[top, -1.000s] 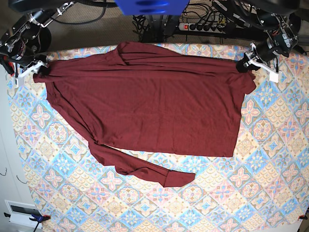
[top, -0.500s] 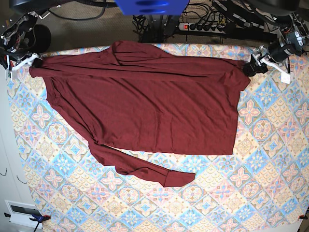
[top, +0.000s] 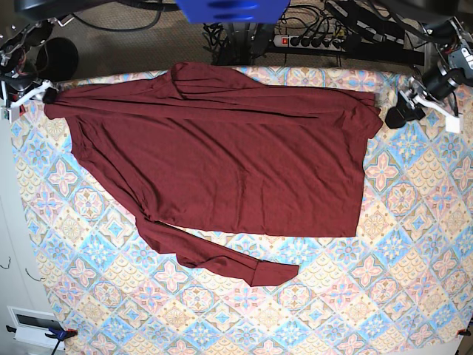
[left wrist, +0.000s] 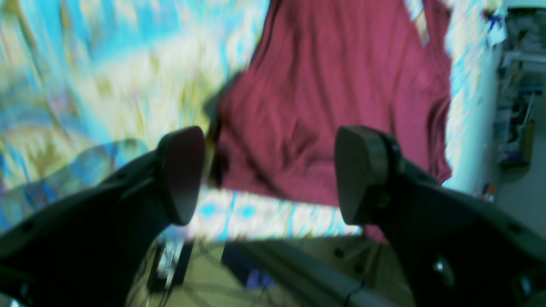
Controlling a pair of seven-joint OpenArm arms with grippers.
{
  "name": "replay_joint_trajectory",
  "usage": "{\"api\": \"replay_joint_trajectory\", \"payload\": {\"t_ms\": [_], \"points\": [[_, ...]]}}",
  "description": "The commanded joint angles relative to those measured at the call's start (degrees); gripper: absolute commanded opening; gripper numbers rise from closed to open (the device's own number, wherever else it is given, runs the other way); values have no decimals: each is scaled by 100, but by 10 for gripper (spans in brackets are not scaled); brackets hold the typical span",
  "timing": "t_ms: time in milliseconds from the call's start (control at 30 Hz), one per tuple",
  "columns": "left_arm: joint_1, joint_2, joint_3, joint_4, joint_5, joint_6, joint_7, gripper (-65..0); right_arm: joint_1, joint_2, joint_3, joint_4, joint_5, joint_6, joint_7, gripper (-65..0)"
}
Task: Layout the t-shirt on the table in an organized manner, then fold the t-shirt properly
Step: 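Drag the shirt edge with both grippers, then release with the left gripper, then move both grippers along the shirt sides toward the hem and grasp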
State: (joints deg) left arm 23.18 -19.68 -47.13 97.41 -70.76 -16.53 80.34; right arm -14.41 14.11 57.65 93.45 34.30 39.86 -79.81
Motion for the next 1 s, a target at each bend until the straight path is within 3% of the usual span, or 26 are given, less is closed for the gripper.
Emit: {"api": "replay_joint_trajectory", "payload": {"t_ms": [0,367,533,967], "points": [[-54,-85,-47,92,-119,-12,-34,-184,22,132,130,163,55,14,73,-374],[-968,-85,-188,66,-49,-12,-34,-184,321,132,200,752,55,14,91,-374],[-1725,-85,-170,-13,478,-12,-34,-184,734,141,-266,752,55,14,91,-374],[-4371,-181,718,-2659,2096,-12,-34,-184,1710,132,-1461,699,29,14,276,-374]]}}
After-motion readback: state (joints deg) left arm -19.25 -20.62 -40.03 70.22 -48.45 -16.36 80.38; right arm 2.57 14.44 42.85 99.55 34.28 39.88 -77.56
